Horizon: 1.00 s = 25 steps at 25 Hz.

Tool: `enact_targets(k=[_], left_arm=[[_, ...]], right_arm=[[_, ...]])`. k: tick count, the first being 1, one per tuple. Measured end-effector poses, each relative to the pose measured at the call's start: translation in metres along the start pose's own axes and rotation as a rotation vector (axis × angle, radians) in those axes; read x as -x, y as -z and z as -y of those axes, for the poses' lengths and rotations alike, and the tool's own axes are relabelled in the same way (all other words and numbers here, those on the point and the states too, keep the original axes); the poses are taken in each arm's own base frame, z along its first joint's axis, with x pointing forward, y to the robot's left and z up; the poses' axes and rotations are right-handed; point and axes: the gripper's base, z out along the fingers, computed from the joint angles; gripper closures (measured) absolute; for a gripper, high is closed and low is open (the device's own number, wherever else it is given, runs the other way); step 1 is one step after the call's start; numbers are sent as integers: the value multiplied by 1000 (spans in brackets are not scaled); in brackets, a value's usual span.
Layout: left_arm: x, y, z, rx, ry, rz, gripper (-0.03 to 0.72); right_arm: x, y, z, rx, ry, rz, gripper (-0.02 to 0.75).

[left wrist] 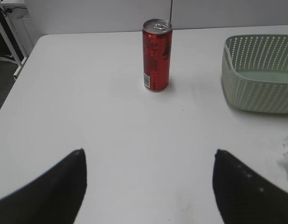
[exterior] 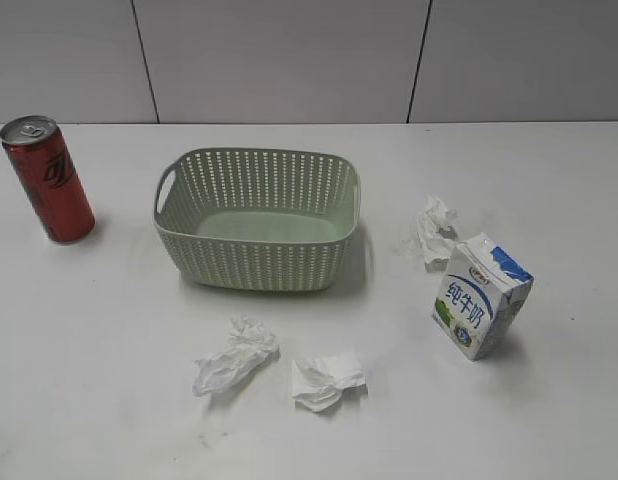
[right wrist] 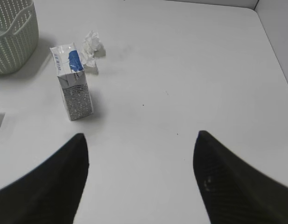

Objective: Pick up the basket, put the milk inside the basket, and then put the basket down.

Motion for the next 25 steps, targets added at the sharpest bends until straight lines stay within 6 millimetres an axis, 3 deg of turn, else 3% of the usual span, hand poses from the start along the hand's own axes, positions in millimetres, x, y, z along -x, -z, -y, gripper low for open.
enact_targets(k=[17, 20, 25], left_arm=[[2, -3, -2, 16, -10, -21, 52], [16, -11, -4, 15, -6, -34, 55], [67, -36, -13, 33, -2, 63, 58]], right_arm=[[0, 0, 0, 0, 0, 0, 203], [0, 0, 0, 0, 0, 0, 203], [0, 0, 0, 0, 0, 0, 203]])
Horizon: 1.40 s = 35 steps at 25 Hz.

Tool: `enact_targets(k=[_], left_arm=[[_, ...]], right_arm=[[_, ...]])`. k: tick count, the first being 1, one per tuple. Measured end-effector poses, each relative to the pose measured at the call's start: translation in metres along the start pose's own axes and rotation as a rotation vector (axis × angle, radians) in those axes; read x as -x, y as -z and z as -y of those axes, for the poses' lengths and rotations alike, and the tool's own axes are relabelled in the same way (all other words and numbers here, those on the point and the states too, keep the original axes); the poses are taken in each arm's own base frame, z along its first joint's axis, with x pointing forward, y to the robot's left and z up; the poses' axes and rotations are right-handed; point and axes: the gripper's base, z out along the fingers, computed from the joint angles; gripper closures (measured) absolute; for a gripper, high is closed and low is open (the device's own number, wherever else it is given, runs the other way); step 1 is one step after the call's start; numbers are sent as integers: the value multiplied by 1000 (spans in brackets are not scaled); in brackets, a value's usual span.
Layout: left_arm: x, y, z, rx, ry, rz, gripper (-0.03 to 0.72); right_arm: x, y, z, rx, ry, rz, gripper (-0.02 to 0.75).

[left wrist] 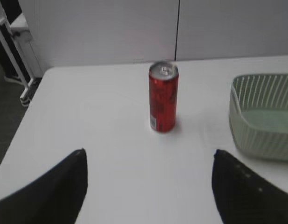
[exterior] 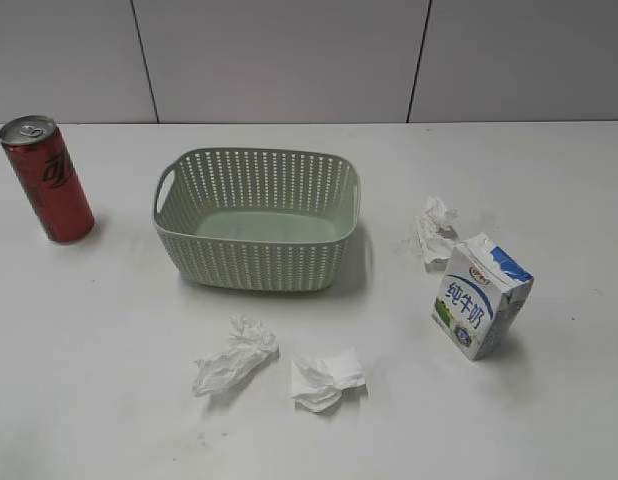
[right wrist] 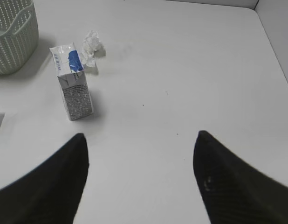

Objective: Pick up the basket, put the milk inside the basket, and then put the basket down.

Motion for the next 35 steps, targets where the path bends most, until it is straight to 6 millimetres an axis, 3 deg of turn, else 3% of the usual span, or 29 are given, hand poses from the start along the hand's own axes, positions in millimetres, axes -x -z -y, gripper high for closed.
enact_targets(k=[3, 8, 12, 16, 20, 27, 31, 35], left_arm=[[34, -24, -3, -21, 18, 21, 59], [95, -77, 2, -137, 81, -99, 66], [135, -125, 25, -255, 20, -236, 75], [150, -173, 58, -355, -54, -385, 79], [138, -233, 87, -403, -90, -566, 83], [73, -323, 116, -411, -101, -807, 92], [37, -359, 125, -396, -104, -861, 95], [10, -382, 130, -381, -106, -877, 95]], right_arm=[[0, 0, 0, 0, 0, 0, 203], [0, 0, 0, 0, 0, 0, 203], [0, 0, 0, 0, 0, 0, 204], [0, 0, 0, 0, 0, 0, 204], [0, 0, 0, 0, 0, 0, 204], [0, 0, 0, 0, 0, 1, 204], [0, 0, 0, 0, 0, 1, 204], [0, 0, 0, 0, 0, 1, 204]])
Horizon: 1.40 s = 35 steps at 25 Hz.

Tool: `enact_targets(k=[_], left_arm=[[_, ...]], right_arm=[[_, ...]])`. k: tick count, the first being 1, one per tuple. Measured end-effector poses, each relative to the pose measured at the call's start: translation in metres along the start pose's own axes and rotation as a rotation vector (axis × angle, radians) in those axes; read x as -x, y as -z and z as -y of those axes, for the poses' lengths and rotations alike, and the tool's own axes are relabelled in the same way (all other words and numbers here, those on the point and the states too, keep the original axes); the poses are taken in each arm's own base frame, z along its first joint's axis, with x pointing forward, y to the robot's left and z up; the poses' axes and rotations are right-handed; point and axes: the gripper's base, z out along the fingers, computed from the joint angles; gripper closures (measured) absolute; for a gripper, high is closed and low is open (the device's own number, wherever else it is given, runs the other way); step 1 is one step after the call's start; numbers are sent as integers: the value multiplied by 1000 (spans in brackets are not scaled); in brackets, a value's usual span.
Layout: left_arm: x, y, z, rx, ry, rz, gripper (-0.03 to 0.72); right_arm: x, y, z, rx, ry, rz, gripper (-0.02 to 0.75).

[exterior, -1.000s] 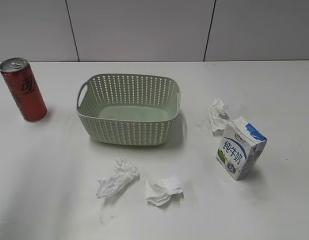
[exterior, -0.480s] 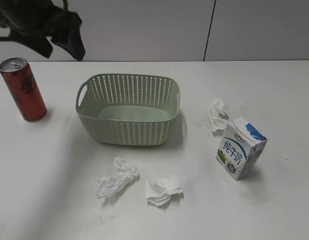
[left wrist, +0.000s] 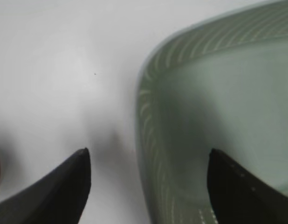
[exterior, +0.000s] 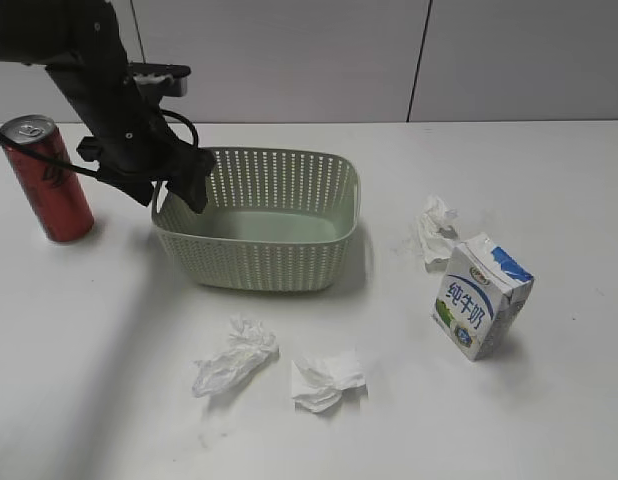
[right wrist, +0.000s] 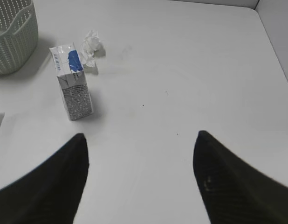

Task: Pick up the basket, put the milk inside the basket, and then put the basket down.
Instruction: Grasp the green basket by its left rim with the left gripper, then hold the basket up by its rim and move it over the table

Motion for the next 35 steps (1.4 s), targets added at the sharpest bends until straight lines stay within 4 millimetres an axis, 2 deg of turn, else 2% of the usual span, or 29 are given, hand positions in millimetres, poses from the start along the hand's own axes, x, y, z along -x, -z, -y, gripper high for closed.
enact_targets(k=[3, 5, 7, 11, 13, 17, 19, 29, 31, 35], left_arm=[[-1, -15, -2, 2, 4, -11, 111], [-1, -22, -3, 3, 8, -15, 155], [-1, -25, -4, 5, 25, -10, 259], [2, -24, -3, 4, 54, 9, 603], [2, -24, -3, 4, 68, 13, 682], [2, -22, -3, 4, 106, -5, 688], [1, -14, -2, 3, 122, -20, 688], [2, 63, 10, -9, 201, 64, 688], [1, 70, 12, -12, 203, 68, 688], [1, 72, 13, -13, 212, 65, 688]], right_arm=[[0, 0, 0, 0, 0, 0, 204], [0, 0, 0, 0, 0, 0, 204], [0, 0, 0, 0, 0, 0, 204], [0, 0, 0, 0, 0, 0, 204], [0, 0, 0, 1, -1, 0, 204], [0, 0, 0, 1, -1, 0, 204], [0, 0, 0, 1, -1, 0, 204], [0, 0, 0, 1, -1, 0, 204], [0, 0, 0, 1, -1, 0, 204], [0, 0, -1, 16, -11, 1, 204]])
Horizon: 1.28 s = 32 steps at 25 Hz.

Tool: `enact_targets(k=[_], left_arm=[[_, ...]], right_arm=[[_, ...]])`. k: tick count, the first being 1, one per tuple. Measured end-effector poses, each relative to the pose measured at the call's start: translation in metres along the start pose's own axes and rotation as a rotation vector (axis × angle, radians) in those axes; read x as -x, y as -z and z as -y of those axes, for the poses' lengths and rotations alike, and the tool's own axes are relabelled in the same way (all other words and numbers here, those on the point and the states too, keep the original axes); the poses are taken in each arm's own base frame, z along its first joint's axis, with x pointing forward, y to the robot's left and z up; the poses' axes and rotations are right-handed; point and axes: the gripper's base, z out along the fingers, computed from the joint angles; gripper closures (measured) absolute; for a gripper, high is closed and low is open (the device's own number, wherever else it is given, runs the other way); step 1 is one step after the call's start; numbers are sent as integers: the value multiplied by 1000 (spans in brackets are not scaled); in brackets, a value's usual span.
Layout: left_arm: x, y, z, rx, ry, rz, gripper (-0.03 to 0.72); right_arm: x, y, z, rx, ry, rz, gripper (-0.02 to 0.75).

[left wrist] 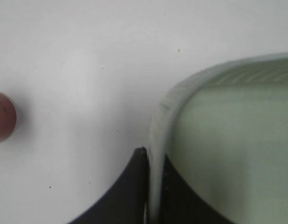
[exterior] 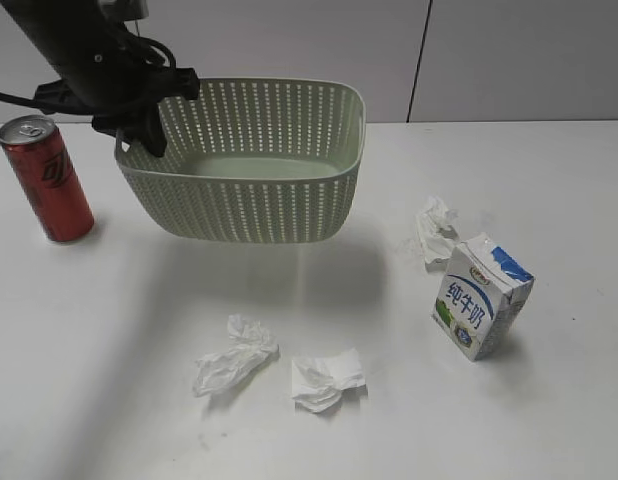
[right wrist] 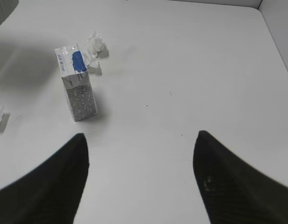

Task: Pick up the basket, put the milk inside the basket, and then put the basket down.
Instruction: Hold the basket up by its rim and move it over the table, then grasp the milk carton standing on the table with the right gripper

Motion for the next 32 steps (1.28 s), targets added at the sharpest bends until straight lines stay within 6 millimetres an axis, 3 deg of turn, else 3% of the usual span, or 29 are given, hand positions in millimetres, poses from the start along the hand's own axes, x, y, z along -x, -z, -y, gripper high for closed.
enact_targets(k=[13, 16, 19, 24, 32], left_arm=[[-1, 0, 0, 3, 0, -12, 688], [-2, 0, 0, 4, 1, -21, 688], [-2, 0, 0, 5, 1, -27, 688], [-3, 0, 0, 5, 1, -31, 688], [-3, 0, 0, 6, 0, -31, 688]], right_arm=[[3, 1, -8, 87, -65, 28, 204], [19, 5, -8, 88, -81, 166, 192], [40, 0, -6, 90, -107, 276, 107], [64, -36, -4, 103, -118, 224, 68], [100, -128, -5, 193, -61, -221, 68]])
